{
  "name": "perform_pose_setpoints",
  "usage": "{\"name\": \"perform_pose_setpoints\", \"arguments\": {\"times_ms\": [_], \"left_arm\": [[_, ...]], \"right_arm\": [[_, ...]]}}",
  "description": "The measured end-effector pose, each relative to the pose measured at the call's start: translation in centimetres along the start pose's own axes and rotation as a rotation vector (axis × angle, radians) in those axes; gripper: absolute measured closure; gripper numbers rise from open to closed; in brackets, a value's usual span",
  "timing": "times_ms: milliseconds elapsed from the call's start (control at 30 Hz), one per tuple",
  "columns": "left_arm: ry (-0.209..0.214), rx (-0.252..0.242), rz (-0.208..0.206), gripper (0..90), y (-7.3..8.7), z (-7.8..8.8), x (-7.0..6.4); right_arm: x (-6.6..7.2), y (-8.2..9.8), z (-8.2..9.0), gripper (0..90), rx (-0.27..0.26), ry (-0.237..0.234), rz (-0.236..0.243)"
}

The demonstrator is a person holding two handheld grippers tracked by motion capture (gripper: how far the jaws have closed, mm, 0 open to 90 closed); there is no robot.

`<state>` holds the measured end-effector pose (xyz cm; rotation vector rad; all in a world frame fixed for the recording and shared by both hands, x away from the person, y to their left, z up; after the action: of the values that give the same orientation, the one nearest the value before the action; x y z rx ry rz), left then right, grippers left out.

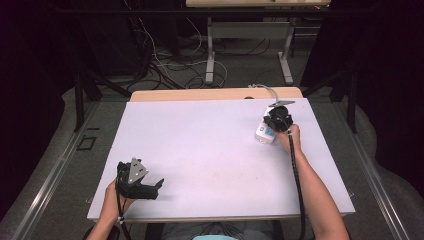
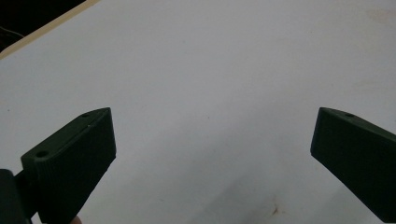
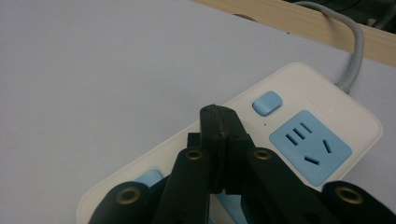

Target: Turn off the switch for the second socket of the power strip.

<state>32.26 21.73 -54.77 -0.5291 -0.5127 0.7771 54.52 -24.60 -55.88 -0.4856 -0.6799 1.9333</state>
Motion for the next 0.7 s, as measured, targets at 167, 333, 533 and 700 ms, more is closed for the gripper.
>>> {"name": "perform_pose_setpoints", "arguments": {"times_ms": [167, 333, 533, 700], "left_arm": [[0.005, 0.005, -0.004, 0.0, 0.0, -0.01, -0.03], [0.002, 0.004, -0.003, 0.0, 0.0, -0.02, -0.01], [0.007, 0.003, -0.004, 0.0, 0.0, 0.0, -0.02], [0.004, 0.0, -0.003, 0.0, -0.02, -0.02, -0.01]], "right_arm": [[-0.02, 0.0, 0.0, 90.0, -0.001, -0.002, 0.0], [-0.01, 0.01, 0.0, 90.0, -0.001, -0.003, -0.001], [0.01, 0.0, 0.0, 90.0, -0.001, 0.0, 0.0], [0.01, 0.0, 0.01, 90.0, -0.001, -0.002, -0.001]]}}
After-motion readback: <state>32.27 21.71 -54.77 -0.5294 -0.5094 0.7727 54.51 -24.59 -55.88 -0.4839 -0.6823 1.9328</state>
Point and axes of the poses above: each handheld gripper's, and its own axes: z roughly backward along the jaws, y roughly out of its underside, x roughly to its left, the point moved 3 cm from there along -z, roughly forward along the jaws, and after that the axes turned 11 degrees about x, right-handed, at the moved point
